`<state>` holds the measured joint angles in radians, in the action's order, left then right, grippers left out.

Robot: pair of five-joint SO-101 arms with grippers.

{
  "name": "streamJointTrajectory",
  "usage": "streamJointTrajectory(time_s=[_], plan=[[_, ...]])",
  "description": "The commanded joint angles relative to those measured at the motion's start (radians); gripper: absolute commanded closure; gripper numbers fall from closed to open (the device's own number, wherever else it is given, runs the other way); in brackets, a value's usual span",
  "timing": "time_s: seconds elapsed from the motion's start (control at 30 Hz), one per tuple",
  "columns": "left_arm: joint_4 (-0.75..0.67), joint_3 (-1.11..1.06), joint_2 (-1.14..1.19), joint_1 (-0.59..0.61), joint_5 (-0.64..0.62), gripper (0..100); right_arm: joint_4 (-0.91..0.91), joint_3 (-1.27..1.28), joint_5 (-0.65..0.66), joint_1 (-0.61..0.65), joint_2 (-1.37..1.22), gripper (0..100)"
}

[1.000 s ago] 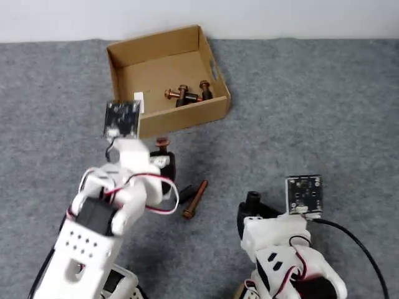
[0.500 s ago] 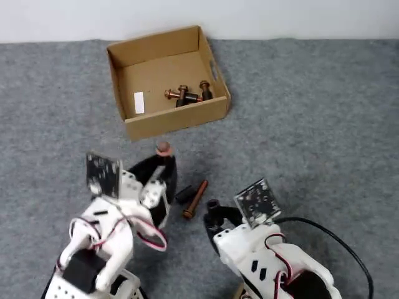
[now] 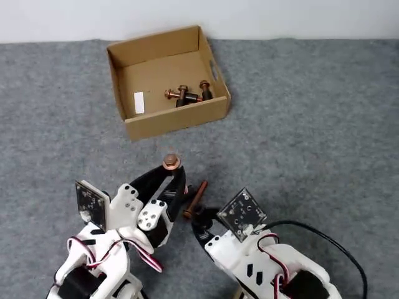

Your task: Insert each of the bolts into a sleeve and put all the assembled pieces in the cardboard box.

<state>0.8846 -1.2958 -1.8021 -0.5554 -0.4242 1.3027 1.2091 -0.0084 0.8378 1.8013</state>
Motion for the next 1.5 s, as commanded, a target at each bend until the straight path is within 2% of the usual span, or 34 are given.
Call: streamJointTrajectory(time_s=[0.0,0.17,0.77,1.1,1.47], plan=[[0.005,0.012,-0.009,-0.034,-0.015,100,-0.056,0.006,0.054,0.007,0.002,99.1],[0.058,0.012,-0.008,-0.083,-0.051,100,-0.085,0.021,0.074,0.007,0.002,99.1],[0.075,0.134,-0.008,-0.077,-0.068,100,-0.094,0.061,0.074,0.005,0.002,99.1],[0.229,0.191,-0.008,-0.057,-0.071,100,-0.096,0.058,0.074,0.002,0.002,99.1],[0.224,0.168,-0.006,-0.058,-0.081,100,-0.145,0.052,0.126,0.007,0.002,99.1]])
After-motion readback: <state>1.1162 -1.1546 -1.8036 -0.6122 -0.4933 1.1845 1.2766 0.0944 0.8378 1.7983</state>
